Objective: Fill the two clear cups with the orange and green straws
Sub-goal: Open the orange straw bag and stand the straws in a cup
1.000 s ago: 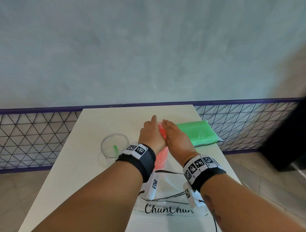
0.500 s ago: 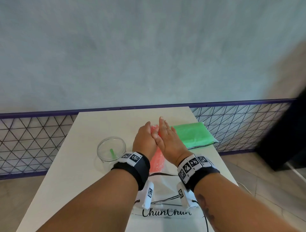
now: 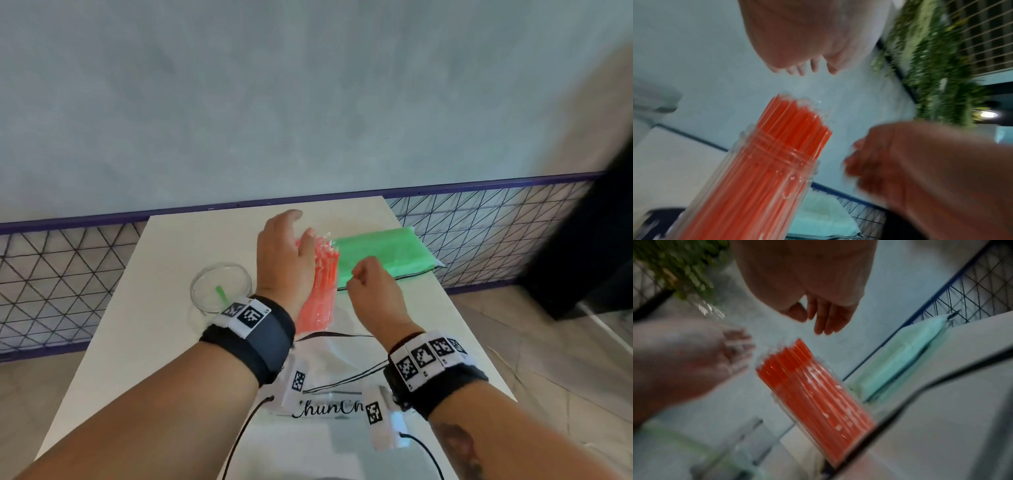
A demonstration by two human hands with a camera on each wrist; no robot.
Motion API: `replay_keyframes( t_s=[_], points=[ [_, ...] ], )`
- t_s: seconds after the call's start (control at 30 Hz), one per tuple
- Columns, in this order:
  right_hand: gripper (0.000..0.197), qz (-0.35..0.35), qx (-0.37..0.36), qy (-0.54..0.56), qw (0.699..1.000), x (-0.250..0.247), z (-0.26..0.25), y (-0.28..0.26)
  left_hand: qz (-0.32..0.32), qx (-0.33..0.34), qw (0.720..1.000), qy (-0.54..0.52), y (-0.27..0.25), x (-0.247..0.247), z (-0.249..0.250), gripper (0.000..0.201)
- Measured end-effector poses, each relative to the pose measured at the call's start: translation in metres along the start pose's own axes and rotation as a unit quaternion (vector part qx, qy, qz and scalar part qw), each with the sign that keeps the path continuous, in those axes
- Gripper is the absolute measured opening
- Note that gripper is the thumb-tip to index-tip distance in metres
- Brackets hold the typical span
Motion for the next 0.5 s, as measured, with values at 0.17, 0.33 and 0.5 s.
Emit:
replay_keyframes(
  t_s=[0.17,0.33,0.5],
  points=[
    [0.052,-0.424,-0.072,-0.288,0.856,0.099,0.031,-0.076,-0.134,0.105,0.981,-0.089,-0.044,0.002,0.027,0.019],
    [0.021,-0.408,-0.114,-0.243,0.873,0.086,0.013,-0.068,-0.396,0.046,0.914,0.077,-0.095,0.041,-0.031,0.022],
    [0.025,-0.369,-0.051,-0.088,0.924,0.051,0.01,-0.034,-0.465,-0.028,0.863,0.194,-0.12,0.051,-0.099,0.068]
  ],
)
Point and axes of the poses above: each hand's wrist, its own y-axis towards the middle knuckle, its own x-axis out of the palm, z = x × y, the point moved 8 cm from there along y, towards the middle knuckle, and after that the axes turned 3 degrees about -x, right-handed, at the moved point
